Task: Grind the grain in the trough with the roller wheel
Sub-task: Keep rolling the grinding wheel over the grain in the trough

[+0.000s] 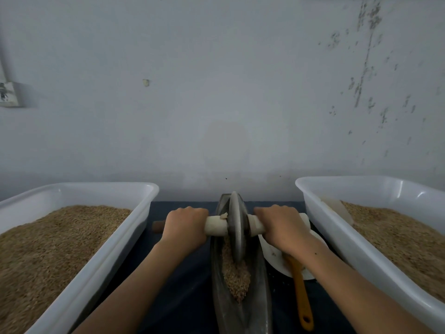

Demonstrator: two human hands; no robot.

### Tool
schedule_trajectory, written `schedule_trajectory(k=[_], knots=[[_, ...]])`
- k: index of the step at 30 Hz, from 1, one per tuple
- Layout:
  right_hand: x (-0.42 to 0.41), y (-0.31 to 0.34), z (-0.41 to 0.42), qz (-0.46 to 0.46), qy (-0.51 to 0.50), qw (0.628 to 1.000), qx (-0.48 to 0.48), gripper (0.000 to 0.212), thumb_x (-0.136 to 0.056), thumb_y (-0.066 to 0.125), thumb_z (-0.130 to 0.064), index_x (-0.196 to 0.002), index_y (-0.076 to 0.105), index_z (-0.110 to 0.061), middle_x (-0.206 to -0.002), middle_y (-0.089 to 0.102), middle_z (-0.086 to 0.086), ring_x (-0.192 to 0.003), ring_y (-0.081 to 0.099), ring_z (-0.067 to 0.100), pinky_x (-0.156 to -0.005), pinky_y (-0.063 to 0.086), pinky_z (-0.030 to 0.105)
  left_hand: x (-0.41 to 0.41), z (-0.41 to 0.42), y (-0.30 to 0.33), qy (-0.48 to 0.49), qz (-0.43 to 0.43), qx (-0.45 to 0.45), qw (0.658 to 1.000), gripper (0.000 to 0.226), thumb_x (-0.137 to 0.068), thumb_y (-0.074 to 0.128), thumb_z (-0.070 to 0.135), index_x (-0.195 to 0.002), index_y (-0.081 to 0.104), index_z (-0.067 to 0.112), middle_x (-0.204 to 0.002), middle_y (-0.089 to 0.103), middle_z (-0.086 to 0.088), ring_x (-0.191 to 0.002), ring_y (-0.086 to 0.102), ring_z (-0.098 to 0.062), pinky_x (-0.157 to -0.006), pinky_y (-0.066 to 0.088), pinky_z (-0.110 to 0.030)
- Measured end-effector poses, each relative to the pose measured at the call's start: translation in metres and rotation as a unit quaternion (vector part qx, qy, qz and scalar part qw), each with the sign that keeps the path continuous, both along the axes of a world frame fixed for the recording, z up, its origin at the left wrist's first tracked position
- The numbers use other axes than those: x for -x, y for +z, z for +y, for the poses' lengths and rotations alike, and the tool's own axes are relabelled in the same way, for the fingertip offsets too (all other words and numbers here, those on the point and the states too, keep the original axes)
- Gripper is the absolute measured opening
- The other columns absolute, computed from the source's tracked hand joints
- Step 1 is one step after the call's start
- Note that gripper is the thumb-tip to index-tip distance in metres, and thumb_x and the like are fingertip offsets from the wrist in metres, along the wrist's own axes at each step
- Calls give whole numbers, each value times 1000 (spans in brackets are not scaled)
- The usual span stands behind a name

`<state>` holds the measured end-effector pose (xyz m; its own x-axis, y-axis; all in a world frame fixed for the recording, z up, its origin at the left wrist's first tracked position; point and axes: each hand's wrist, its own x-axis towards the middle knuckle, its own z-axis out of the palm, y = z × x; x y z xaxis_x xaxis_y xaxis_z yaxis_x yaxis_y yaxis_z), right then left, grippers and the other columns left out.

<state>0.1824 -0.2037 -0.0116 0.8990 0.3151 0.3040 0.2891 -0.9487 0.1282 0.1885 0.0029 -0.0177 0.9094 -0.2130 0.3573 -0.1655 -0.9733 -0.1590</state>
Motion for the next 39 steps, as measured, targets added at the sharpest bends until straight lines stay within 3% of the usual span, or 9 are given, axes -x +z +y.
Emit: schedule_trajectory(k=[3, 11, 14, 18, 22, 27, 31, 35, 39], knots=[[0, 3, 0, 19, -3, 1000, 21, 15, -87, 55, -14, -99, 52, -23, -98, 63, 1, -90, 60, 22, -71, 38, 30, 0, 2, 2, -4, 45, -3, 999, 25, -84, 60, 35, -106, 58, 23, -100, 64, 1, -90, 60, -17, -69, 38, -27], [4, 18, -4, 212, 4, 976, 52, 22, -78, 67, -18, -98, 60, -15, -83, 58, 1, -74, 56, 17, -56, 39, 25, 6, 5, 19, -2, 249, 5, 968, 42, -74, 72, 34, -112, 60, 19, -97, 64, 0, -81, 57, -15, -69, 42, -27], [3, 16, -3, 172, 1, 984, 46, 15, -79, 65, -17, -91, 55, -19, -80, 56, -2, -73, 55, 17, -54, 34, 24, 6, 3, 17, 11, 196, -12, 980, 41, -75, 71, 36, -111, 59, 21, -99, 64, 1, -83, 56, -16, -69, 41, -28], [1, 6, 1, 49, -7, 998, 27, 19, -87, 56, -14, -104, 54, -23, -99, 63, 2, -88, 60, 21, -69, 37, 29, 3, -1, 7, 12, 61, -15, 998, 28, -84, 60, 33, -109, 57, 23, -103, 63, 1, -92, 59, -18, -70, 37, -28], [2, 3, 3, 5, -13, 1000, 16, 23, -88, 55, -14, -108, 51, -23, -102, 63, 2, -93, 60, 23, -72, 37, 31, 2, 0, 3, 7, 36, 0, 999, 25, -85, 58, 33, -108, 56, 23, -103, 63, 1, -94, 59, -18, -71, 37, -28], [5, 16, -1, 133, 3, 989, 66, 17, -82, 61, -14, -97, 54, -19, -89, 59, 0, -77, 54, 18, -61, 35, 27, 5, 4, 15, -2, 180, -5, 984, 39, -79, 69, 34, -113, 58, 19, -104, 64, -1, -90, 59, -16, -74, 43, -28], [6, 20, -3, 233, -1, 971, 50, 19, -78, 67, -15, -94, 58, -16, -81, 57, 1, -72, 56, 16, -55, 40, 24, 9, 6, 20, -6, 273, 13, 962, 45, -76, 71, 32, -116, 58, 17, -101, 66, -2, -86, 61, -16, -73, 45, -27], [3, 16, -4, 207, -6, 978, 27, 15, -78, 67, -17, -88, 55, -19, -80, 57, -2, -75, 58, 17, -60, 41, 26, 8, 0, 17, 10, 168, -21, 986, 37, -78, 68, 36, -109, 58, 20, -87, 56, 4, -79, 54, -14, -69, 40, -28], [2, 7, -1, 83, -11, 996, 20, 14, -84, 57, -13, -95, 53, -21, -97, 64, 2, -88, 61, 22, -68, 39, 30, 2, -4, 4, 11, 33, -11, 999, 24, -84, 60, 33, -105, 58, 24, -97, 62, 3, -89, 59, -18, -68, 37, -28]])
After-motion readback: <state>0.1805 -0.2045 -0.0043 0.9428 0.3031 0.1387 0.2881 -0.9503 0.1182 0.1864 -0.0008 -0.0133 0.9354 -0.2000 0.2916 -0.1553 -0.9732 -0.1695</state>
